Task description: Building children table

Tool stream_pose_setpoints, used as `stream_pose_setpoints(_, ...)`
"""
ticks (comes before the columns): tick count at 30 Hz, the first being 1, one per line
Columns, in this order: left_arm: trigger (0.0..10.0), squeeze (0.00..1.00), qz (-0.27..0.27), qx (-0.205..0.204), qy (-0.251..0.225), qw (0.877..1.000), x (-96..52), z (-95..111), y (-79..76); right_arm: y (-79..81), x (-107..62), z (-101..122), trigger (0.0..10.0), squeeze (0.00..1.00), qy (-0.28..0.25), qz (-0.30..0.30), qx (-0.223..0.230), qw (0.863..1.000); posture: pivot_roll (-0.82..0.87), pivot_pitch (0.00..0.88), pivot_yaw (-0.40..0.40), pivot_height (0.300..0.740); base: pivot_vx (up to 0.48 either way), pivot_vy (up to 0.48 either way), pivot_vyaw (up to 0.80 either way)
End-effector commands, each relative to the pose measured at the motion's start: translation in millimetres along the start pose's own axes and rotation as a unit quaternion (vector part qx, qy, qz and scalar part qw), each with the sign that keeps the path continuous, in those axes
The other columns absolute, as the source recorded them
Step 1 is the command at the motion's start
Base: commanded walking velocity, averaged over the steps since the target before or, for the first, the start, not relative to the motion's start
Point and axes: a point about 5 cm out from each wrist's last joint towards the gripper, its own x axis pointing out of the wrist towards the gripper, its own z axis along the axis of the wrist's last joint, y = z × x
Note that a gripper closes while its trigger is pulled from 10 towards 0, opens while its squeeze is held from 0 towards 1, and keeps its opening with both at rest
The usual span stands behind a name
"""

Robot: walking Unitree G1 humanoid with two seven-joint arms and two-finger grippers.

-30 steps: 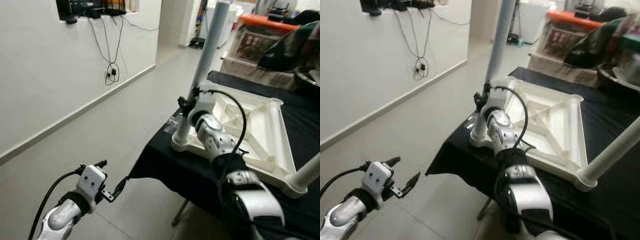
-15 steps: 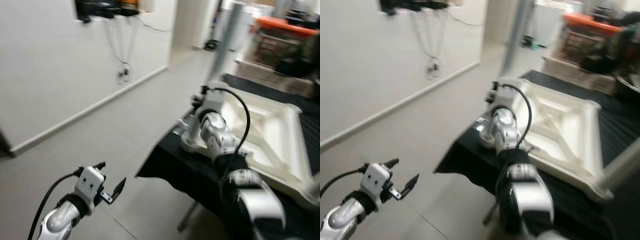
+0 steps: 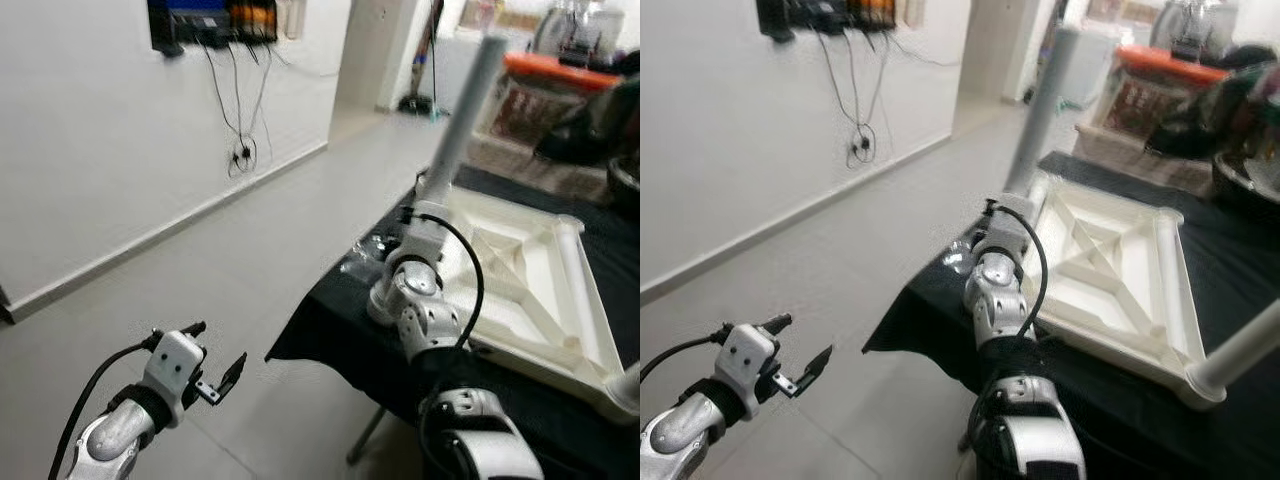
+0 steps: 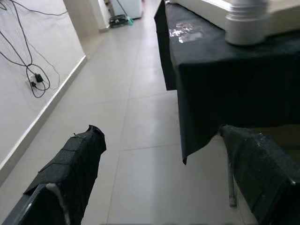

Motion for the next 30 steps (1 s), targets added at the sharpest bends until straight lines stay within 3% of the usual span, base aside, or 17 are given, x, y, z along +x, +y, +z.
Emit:
stream_pose_setpoints(1,10.0,0.0,-0.003,0.0,0.009,1.0,0.3,-5,-3.2,8.3,10.3,43,10.0,0.0,-0.057,0.156,0.001,0.986,0.05,0.0,-0.117,0.74,0.0,0.0,0.0)
stream_pose_setpoints(2,10.0,0.0,-0.003,0.0,0.009,1.0,0.3,-5,-3.2,8.3,10.3,43,10.0,0.0,-0.057,0.156,0.001,0.986,0.05,0.0,-0.117,0.74,0.0,0.0,0.0)
stream_pose_setpoints(5,10.0,0.0,-0.002,0.001,0.009,1.0,0.8,-5,-3.0,5.9,6.8,48,9.8,0.0,-0.075,0.292,-0.044,0.953,0.06,0.0,-0.124,0.74,0.0,0.0,0.0)
stream_pose_setpoints(6,10.0,0.0,0.0,0.001,0.007,1.0,1.3,-4,-2.4,2.6,5.7,43,4.6,0.0,-0.062,0.317,-0.056,0.945,0.06,0.0,-0.128,0.74,0.0,0.0,0.0)
stream_pose_setpoints(9,10.0,0.0,0.001,0.0,0.006,1.0,1.8,-4,-2.0,0.4,5.0,39,4.6,0.0,-0.051,0.328,-0.061,0.941,0.06,0.0,-0.128,0.74,0.0,0.0,0.0)
stream_pose_setpoints(10,10.0,0.0,0.002,0.001,0.006,1.0,1.9,-4,-1.6,-1.3,6.8,33,0.0,0.0,-0.033,0.309,-0.057,0.949,0.06,0.0,-0.129,0.74,0.0,0.0,0.0)
stream_pose_setpoints(14,10.0,0.0,0.002,0.001,0.007,1.0,1.9,-4,-1.5,-2.9,8.9,27,0.0,0.0,-0.019,0.279,-0.053,0.959,0.06,0.0,-0.13,0.74,0.0,0.0,0.0)
stream_pose_setpoints(15,10.0,0.0,0.002,0.002,0.007,1.0,1.7,-5,-1.6,-13.5,13.8,16,0.0,0.0,0.005,0.183,-0.054,0.982,0.07,0.0,-0.128,0.74,0.0,0.0,0.0)
stream_pose_setpoints(16,10.0,0.0,0.002,0.002,0.007,1.0,1.7,-5,-1.6,-13.5,13.8,16,0.0,0.0,0.005,0.183,-0.054,0.982,0.07,0.0,-0.128,0.74,0.0,0.0,0.0)
stream_pose_setpoints(17,10.0,0.0,0.002,0.002,0.008,1.0,0.9,-5,-1.7,-35.5,15.3,2,0.0,0.0,0.026,0.033,-0.043,0.998,0.06,0.0,-0.124,0.74,0.0,0.0,0.0)
stream_pose_setpoints(19,10.0,0.0,0.002,0.002,0.008,1.0,0.9,-5,-1.7,-35.5,15.3,2,0.0,0.0,0.026,0.033,-0.043,0.998,0.06,0.0,-0.124,0.74,0.0,0.0,0.0)
stream_pose_setpoints(21,10.0,0.0,0.0,0.004,0.01,1.0,-0.4,-6,-1.7,-69.3,4.6,-26,0.0,0.0,0.055,-0.191,-0.033,0.979,0.06,0.0,-0.118,0.74,0.0,0.0,0.0)
stream_pose_setpoints(22,10.0,0.0,0.0,0.004,0.011,1.0,0.1,-7,-1.9,-73.5,-1.8,-37,0.0,0.0,0.064,-0.243,-0.022,0.968,0.05,0.0,-0.115,0.74,0.0,0.0,0.0)
stream_pose_setpoints(26,10.0,0.0,-0.002,0.004,0.011,1.0,1.2,-6,-2.7,-66.8,-6.6,-43,0.0,0.0,0.068,-0.256,-0.014,0.964,0.05,0.0,-0.11,0.74,0.0,0.0,0.0)
stream_pose_setpoints(27,10.0,0.0,-0.006,0.004,0.01,1.0,2.8,-6,-4.2,-42.6,-10.2,-44,10.0,0.0,0.07,-0.208,-0.015,0.976,0.05,0.0,-0.106,0.74,0.0,0.0,0.0)
stream_pose_setpoints(29,10.0,0.0,-0.007,0.004,0.01,1.0,3.1,-5,-4.4,-35.5,-10.7,-42,10.0,0.0,0.066,-0.188,-0.018,0.98,0.05,0.0,-0.106,0.74,0.0,0.0,0.0)
stream_pose_setpoints(30,10.0,0.0,-0.007,0.005,0.01,1.0,3.6,-6,-4.3,-29.0,-9.8,-33,10.0,0.71,0.034,-0.147,-0.011,0.988,0.04,0.0,-0.111,0.74,0.0,0.0,0.0)
